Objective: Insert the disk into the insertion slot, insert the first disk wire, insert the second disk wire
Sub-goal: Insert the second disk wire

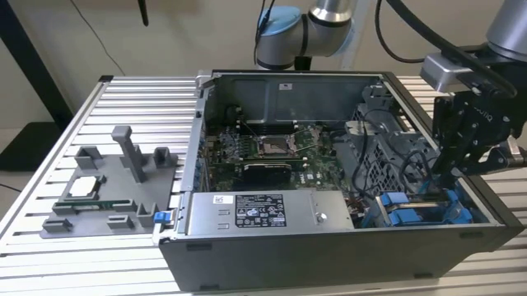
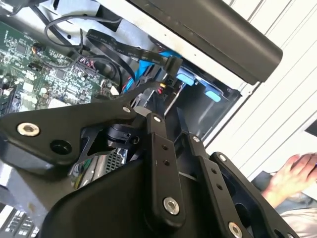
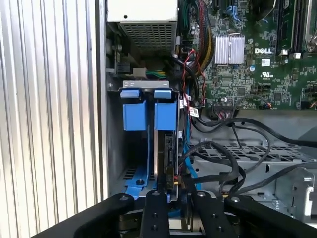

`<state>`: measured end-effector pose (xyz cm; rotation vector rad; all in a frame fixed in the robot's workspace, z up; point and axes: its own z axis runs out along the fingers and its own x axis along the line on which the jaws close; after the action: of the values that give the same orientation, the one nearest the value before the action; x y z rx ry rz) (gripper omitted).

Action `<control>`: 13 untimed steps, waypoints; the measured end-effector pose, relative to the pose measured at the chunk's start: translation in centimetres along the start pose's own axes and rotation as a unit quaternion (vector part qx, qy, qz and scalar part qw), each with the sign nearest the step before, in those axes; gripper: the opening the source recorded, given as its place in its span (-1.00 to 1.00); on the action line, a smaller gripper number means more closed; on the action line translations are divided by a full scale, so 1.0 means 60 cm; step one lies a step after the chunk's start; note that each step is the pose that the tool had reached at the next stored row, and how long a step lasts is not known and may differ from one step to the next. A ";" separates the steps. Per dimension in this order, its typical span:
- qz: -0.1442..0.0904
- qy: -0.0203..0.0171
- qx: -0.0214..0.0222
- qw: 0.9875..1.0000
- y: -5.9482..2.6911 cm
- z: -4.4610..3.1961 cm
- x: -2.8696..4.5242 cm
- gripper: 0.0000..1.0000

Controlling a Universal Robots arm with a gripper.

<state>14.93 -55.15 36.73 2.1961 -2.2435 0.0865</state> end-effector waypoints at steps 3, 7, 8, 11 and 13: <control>0.000 0.000 0.000 1.000 0.000 -0.002 0.000 1.00; 0.000 0.000 -0.003 1.000 -0.006 -0.002 0.000 1.00; 0.000 0.000 -0.005 1.000 -0.011 -0.002 0.000 1.00; -0.001 0.000 -0.014 1.000 -0.029 -0.001 -0.001 1.00; -0.001 0.000 -0.018 1.000 -0.040 -0.001 -0.001 1.00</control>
<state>17.32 -55.14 36.86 2.1794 -2.2245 0.0454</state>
